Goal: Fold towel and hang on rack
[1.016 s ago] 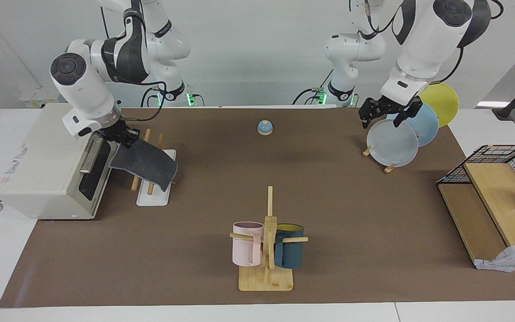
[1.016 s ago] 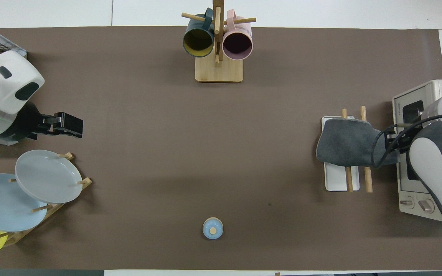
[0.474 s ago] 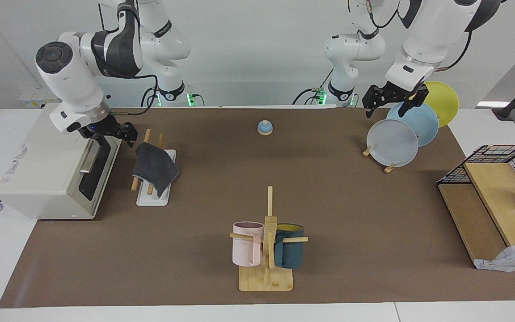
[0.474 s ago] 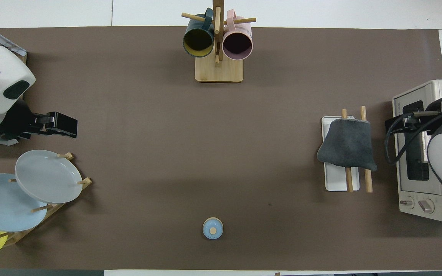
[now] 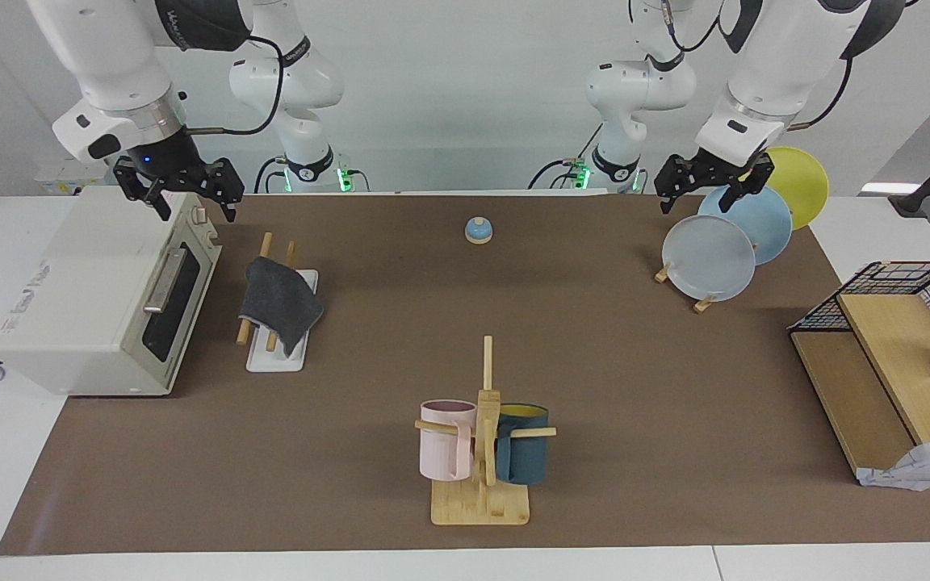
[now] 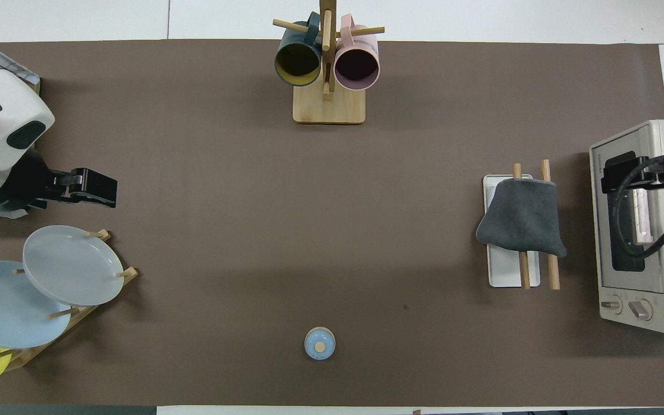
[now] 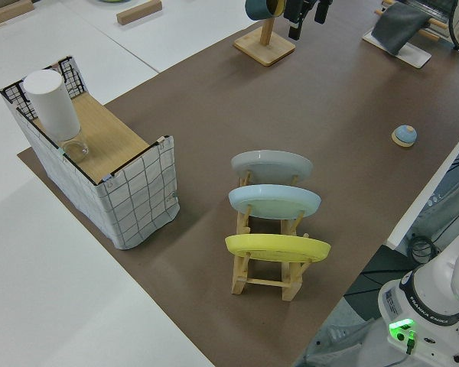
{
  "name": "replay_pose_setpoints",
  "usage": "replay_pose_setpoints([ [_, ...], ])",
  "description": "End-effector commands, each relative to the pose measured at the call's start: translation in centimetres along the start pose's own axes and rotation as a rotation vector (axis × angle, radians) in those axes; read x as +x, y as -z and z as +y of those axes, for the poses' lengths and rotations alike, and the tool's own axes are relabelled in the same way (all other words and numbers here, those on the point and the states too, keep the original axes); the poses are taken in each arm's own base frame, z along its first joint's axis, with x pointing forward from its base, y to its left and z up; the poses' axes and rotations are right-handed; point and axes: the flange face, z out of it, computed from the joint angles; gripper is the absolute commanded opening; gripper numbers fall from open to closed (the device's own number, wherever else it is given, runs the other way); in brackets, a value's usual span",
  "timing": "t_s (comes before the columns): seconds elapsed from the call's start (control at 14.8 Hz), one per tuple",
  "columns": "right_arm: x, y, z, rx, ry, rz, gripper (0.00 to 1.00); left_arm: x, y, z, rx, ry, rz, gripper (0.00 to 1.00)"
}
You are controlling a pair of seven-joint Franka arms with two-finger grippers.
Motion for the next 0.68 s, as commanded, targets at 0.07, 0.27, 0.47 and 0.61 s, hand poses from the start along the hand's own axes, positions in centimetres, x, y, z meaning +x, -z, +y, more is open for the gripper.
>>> replay_pose_setpoints([
  [0.07,0.1,1.0,0.1,0.012,-0.027,-0.008,1.00,-0.3,0.6,-0.5,0.015,-0.008,0.002,1.00],
  [0.27,0.1,1.0,-0.1,0.025,-0.028,-0.008,1.00,-0.4,0.5,-0.8,0.015,-0.003,-0.001,1.00],
  [0.47,0.5,0.3,-0.2,0.010,-0.027,-0.014,1.00,-0.4,0.5,-0.7,0.015,-0.007,-0.001,1.00],
  [0.61,0.2,-0.1,-0.2,0.010,-0.026,-0.035,1.00,-0.4,0.5,-0.7,0.015,-0.008,-0.001,1.00],
])
